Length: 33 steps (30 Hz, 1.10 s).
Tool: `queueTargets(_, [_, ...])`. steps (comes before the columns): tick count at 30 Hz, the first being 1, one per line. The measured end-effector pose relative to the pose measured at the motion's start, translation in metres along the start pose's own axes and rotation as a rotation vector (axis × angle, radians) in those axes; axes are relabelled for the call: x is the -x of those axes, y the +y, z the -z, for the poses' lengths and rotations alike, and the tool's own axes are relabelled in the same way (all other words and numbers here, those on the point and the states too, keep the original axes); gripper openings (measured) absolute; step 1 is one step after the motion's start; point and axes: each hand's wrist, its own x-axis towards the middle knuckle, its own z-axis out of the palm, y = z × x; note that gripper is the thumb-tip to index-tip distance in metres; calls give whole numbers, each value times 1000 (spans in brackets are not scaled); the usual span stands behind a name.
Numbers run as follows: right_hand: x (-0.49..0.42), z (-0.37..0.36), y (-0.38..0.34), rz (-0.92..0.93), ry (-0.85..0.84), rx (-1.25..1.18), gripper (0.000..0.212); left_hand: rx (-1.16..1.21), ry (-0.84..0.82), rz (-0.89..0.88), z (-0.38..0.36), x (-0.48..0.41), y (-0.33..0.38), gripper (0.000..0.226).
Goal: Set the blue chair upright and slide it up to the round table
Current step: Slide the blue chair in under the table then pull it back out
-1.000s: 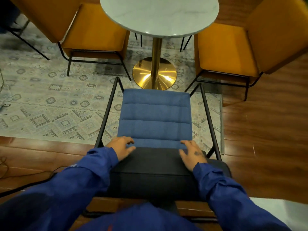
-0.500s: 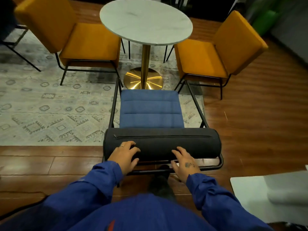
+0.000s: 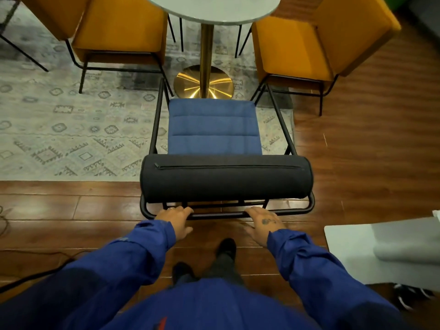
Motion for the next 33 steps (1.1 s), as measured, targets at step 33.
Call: queueTargets(33, [-59,14,98,133,-198,92,101,4,-255,178,-12,-71,17,25])
